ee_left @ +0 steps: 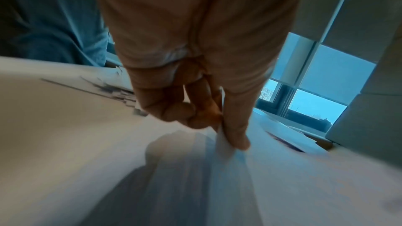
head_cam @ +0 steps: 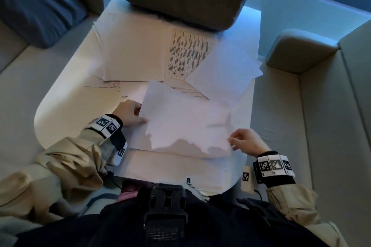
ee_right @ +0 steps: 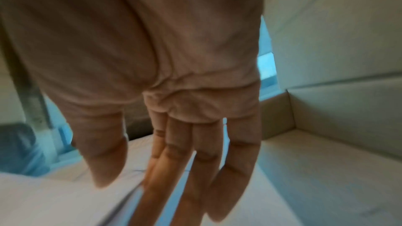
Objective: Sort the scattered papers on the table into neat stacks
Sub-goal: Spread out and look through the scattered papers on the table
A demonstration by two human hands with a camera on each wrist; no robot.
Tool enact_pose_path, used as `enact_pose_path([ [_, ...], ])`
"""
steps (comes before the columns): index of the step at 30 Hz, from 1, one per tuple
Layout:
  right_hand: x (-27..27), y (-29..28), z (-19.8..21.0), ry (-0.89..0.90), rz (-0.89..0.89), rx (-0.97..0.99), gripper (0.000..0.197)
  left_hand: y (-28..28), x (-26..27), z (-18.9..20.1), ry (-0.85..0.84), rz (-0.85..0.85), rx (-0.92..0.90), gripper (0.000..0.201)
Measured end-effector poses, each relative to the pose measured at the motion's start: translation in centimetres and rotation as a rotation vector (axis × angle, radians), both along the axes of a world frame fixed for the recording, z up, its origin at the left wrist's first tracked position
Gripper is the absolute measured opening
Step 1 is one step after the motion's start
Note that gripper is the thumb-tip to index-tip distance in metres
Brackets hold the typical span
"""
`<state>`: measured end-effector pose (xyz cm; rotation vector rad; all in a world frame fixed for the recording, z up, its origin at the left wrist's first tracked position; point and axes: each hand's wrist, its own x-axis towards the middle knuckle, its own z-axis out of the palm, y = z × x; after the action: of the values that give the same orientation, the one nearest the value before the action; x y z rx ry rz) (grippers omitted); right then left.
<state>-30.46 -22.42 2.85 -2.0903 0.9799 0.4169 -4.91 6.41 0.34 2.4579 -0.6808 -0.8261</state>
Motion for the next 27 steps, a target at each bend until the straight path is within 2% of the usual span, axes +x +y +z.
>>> enact_pose_path([
  [3,1.4,-1.0,0.2,-0.001,0.011,-0.215,0.018,1.4,-0.3,-0.2,0.025,-0.008,0.092,0.029],
  [6,4.2,-1.7,0.6,-0.072,0.018,-0.308,0.022,2.8,-0.5,-0.7,0.077,0.015,0.198,0.038],
  [8,6.7,-2.4,0.1,-0.11,0.046,-0.336,0.025,3.3,-0.5,-1.1,0.049,0.066,0.204,0.053],
  [10,9.4,-2.7,-0.7,-0.132,0.096,-0.347,0.031,3.6,-0.7,-1.5,-0.043,0.128,0.167,0.079],
  [12,11.9,-2.5,-1.5,-0.148,0.14,-0.378,0.04,3.5,-0.8,-1.8,-0.106,0.12,0.136,0.097],
  [13,13.2,-2.2,-1.9,-0.157,0.156,-0.4,0.044,3.5,-1.0,-2.1,-0.111,0.096,0.137,0.1],
  [16,16.0,-1.3,-3.1,-0.138,0.214,-0.439,0.057,3.2,-1.9,-2.5,-0.112,0.012,0.198,0.095],
  [19,17.5,-1.0,-4.6,-0.014,0.263,-0.441,0.065,3.3,-2.2,-2.6,-0.13,0.012,0.209,0.094],
  [27,19.1,-1.3,-6.7,0.088,0.21,-0.463,0.058,3.4,-2.0,-2.5,-0.146,0.007,0.248,0.09],
])
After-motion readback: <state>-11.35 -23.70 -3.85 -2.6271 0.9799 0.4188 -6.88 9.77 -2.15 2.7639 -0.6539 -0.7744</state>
